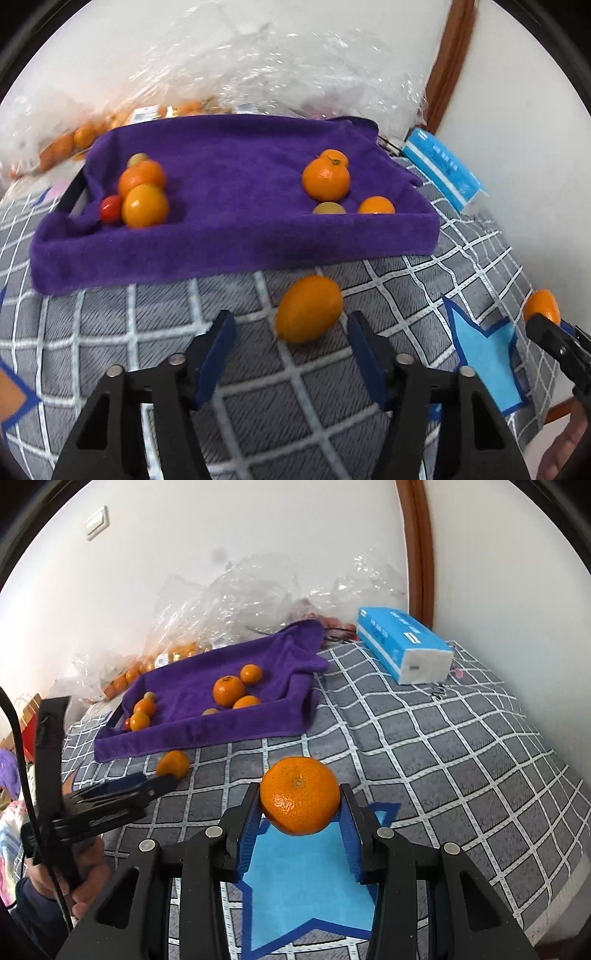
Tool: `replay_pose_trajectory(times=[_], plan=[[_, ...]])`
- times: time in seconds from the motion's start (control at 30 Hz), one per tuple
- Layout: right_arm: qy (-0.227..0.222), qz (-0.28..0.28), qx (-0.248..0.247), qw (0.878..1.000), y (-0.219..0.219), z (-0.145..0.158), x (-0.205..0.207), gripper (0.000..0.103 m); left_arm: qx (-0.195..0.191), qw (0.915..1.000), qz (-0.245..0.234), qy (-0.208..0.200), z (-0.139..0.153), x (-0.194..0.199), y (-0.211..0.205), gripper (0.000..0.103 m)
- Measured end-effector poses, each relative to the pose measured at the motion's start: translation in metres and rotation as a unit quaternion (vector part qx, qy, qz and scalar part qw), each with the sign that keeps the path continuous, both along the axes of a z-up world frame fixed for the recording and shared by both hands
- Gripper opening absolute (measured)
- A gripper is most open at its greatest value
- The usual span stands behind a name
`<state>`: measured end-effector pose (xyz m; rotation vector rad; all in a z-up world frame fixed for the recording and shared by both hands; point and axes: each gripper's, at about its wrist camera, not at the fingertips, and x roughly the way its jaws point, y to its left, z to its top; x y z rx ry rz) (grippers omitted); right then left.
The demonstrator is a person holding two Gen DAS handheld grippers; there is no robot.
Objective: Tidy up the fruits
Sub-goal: 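Grasp the oval orange fruit with the left gripper while the right gripper holds its tangerine, then carry both held fruits over the purple towel and lower them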
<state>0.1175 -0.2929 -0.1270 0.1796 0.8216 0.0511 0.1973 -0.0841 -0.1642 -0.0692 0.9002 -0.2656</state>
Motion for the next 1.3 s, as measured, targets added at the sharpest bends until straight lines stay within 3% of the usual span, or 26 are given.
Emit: replay_pose_trajectory(times=[0.03, 0.1, 0.13, 0.37, 0.63, 0.87, 1.3], plan=[[0.004, 0.000, -0.001, 1.000, 0.000, -0.002, 0.001, 0.041, 0.006, 1.0000, 0.001, -0.003, 0.000, 0.002, -0.003, 0.055], [0.011, -0.001, -0.002, 1.000, 0.001, -0.005, 0.002, 0.040, 0.014, 0.9999, -0.003, -0.002, -0.001, 0.006, -0.008, 0.035], [0.014, 0.001, -0.002, 1.000, 0.002, -0.006, 0.002, 0.040, 0.017, 0.9998, -0.007, -0.002, -0.001, 0.006, -0.010, 0.032], [0.024, 0.018, -0.006, 1.000, 0.021, -0.010, 0.007, 0.040, 0.005, 0.9999, 0.005, 0.013, 0.001, -0.004, 0.005, 0.032], [0.034, 0.031, -0.018, 0.999, 0.050, -0.007, 0.013, 0.040, 0.001, 0.9978, 0.054, 0.037, 0.002, -0.030, 0.058, 0.032], [0.024, 0.023, -0.017, 0.999, 0.066, 0.010, 0.020, 0.040, -0.010, 0.9958, 0.084, 0.035, 0.013, -0.045, 0.096, 0.032], [0.008, 0.011, -0.005, 1.000, 0.083, 0.046, 0.034, 0.040, -0.015, 0.9959, 0.086, 0.024, 0.045, -0.044, 0.116, 0.032]])
